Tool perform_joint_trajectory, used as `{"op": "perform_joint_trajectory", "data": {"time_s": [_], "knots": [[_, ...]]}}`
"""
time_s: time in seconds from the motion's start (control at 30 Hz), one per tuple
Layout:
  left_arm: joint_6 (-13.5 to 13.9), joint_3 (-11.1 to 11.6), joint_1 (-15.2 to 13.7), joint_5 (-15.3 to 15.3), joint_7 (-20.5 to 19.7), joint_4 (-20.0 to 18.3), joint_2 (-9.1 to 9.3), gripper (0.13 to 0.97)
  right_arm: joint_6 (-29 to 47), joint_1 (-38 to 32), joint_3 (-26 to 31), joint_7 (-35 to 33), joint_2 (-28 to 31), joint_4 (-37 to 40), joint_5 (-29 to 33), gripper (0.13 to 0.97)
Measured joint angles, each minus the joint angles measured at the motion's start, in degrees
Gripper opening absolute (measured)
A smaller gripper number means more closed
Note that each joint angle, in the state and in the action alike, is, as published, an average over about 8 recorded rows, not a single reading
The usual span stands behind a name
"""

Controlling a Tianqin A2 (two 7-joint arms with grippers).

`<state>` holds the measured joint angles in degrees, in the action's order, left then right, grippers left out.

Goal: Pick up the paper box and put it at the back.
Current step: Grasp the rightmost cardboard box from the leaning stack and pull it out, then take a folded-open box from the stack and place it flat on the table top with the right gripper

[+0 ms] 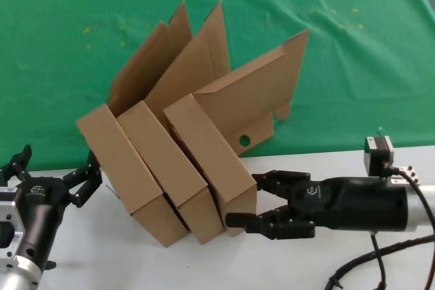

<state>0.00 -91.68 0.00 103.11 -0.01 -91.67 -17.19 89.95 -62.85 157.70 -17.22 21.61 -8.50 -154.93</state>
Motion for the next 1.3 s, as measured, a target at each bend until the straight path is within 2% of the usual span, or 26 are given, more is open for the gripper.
{"op": "perform_joint_trajectory", "data": {"time_s": [0.1,0.13,0.4,0.6,0.7,0.9,1.1,1.3], "knots": [[0.0,0.0,0.0,0.0,0.0,0.0,0.0,0.695,0.0,0.1,0.0,-0.1,-0.2,0.0,-0.2,0.617],[0.0,0.0,0.0,0.0,0.0,0.0,0.0,0.695,0.0,0.1,0.0,-0.1,-0.2,0.0,-0.2,0.599],[0.0,0.0,0.0,0.0,0.0,0.0,0.0,0.85,0.0,0.2,0.0,-0.3,0.1,-0.3,-0.6,0.464],[0.0,0.0,0.0,0.0,0.0,0.0,0.0,0.906,0.0,0.2,-0.1,-0.8,0.2,-0.2,-1.2,0.33],[0.0,0.0,0.0,0.0,0.0,0.0,0.0,0.94,0.0,0.2,-0.3,-1.5,0.0,-0.2,-1.5,0.3],[0.0,0.0,0.0,0.0,0.0,0.0,0.0,0.947,0.0,0.3,-0.4,-2.7,0.5,-1.0,-2.2,0.213],[0.0,0.0,0.0,0.0,0.0,0.0,0.0,0.966,0.0,0.0,-0.1,-3.4,3.0,-3.9,-1.9,0.204],[0.0,0.0,0.0,0.0,0.0,0.0,0.0,0.966,0.0,-2.8,0.0,-4.1,8.2,-7.6,-0.2,0.177]]}}
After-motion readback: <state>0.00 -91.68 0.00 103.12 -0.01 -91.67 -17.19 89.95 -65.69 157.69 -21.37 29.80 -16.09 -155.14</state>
